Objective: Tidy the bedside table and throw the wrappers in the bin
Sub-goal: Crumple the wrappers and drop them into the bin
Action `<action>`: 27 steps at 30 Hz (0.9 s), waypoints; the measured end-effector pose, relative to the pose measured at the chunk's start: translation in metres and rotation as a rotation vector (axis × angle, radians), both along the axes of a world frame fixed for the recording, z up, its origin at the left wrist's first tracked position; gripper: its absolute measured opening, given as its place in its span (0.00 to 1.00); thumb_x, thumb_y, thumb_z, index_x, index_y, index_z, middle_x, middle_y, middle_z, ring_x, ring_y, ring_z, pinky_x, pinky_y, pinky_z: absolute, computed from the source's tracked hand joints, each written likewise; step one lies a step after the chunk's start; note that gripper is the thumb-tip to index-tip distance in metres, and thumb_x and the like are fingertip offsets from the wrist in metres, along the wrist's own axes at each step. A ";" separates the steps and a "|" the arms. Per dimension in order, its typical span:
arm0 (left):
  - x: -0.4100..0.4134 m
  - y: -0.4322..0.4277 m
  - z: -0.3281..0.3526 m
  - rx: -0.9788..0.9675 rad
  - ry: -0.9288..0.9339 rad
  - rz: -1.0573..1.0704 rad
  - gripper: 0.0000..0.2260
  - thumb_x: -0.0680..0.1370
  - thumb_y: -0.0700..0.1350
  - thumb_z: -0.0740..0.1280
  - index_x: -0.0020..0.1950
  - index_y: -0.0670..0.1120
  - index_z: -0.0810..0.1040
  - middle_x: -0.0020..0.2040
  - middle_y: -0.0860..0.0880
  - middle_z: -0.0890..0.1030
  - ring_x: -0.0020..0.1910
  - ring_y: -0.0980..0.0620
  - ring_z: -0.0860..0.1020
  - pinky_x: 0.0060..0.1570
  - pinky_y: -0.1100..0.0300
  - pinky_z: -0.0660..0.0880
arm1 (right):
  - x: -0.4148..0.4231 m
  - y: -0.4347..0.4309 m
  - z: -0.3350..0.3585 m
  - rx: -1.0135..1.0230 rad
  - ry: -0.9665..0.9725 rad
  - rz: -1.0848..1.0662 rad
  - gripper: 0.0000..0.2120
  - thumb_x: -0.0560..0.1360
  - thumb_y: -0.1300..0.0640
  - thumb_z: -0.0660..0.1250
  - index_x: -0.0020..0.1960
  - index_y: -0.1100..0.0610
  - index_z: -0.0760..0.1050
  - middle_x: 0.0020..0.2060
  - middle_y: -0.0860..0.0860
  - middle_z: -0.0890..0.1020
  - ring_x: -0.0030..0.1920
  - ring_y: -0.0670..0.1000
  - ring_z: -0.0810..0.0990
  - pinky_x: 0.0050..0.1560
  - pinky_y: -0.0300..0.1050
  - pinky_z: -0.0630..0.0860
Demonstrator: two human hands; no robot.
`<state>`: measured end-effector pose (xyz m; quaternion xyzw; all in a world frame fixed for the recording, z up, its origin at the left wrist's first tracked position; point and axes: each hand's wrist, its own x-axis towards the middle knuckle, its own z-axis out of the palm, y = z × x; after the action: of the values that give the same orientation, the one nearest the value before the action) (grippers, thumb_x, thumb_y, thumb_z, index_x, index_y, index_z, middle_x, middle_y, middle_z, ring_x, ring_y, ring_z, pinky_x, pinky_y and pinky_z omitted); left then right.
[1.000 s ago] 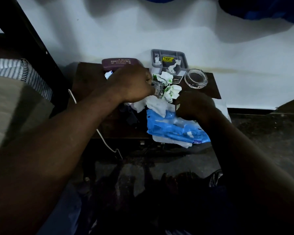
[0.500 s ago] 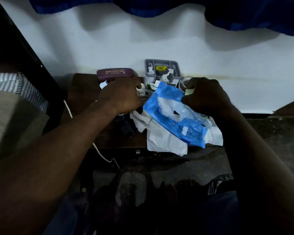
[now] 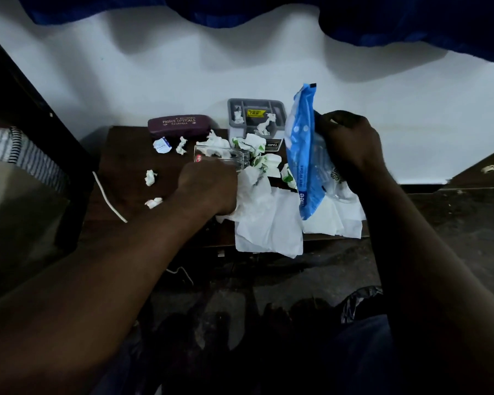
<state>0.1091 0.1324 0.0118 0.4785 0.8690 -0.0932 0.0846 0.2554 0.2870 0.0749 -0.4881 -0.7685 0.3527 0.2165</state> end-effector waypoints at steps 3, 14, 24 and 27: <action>0.003 0.003 -0.005 0.023 0.039 -0.034 0.14 0.74 0.50 0.71 0.59 0.48 0.81 0.58 0.45 0.82 0.58 0.42 0.81 0.46 0.50 0.77 | 0.003 0.002 0.000 -0.067 0.065 -0.014 0.24 0.73 0.30 0.67 0.27 0.45 0.74 0.24 0.41 0.73 0.33 0.48 0.71 0.41 0.47 0.69; -0.009 0.006 0.031 0.462 -0.150 0.007 0.22 0.70 0.65 0.75 0.52 0.49 0.84 0.56 0.44 0.84 0.55 0.41 0.82 0.52 0.51 0.79 | 0.028 0.007 -0.007 -0.237 0.326 -0.142 0.22 0.74 0.45 0.71 0.30 0.52 0.65 0.24 0.46 0.69 0.27 0.47 0.66 0.34 0.44 0.64; 0.020 0.012 0.042 1.146 -0.520 0.258 0.10 0.73 0.36 0.68 0.53 0.43 0.75 0.49 0.52 0.79 0.48 0.54 0.76 0.47 0.60 0.70 | 0.045 -0.006 -0.012 -0.532 0.693 -0.258 0.13 0.78 0.70 0.64 0.38 0.58 0.70 0.27 0.50 0.74 0.24 0.46 0.74 0.25 0.35 0.69; 0.040 0.021 0.044 1.282 -0.677 0.353 0.13 0.72 0.33 0.62 0.52 0.48 0.77 0.46 0.58 0.79 0.41 0.64 0.75 0.45 0.67 0.70 | 0.045 -0.012 -0.015 -0.591 0.832 -0.285 0.11 0.78 0.74 0.58 0.41 0.62 0.68 0.25 0.51 0.74 0.21 0.46 0.74 0.23 0.35 0.70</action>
<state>0.1490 0.1539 0.0556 0.2901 0.7433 0.5991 0.0655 0.3006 0.2751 0.0601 -0.4465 -0.4115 0.6852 0.4022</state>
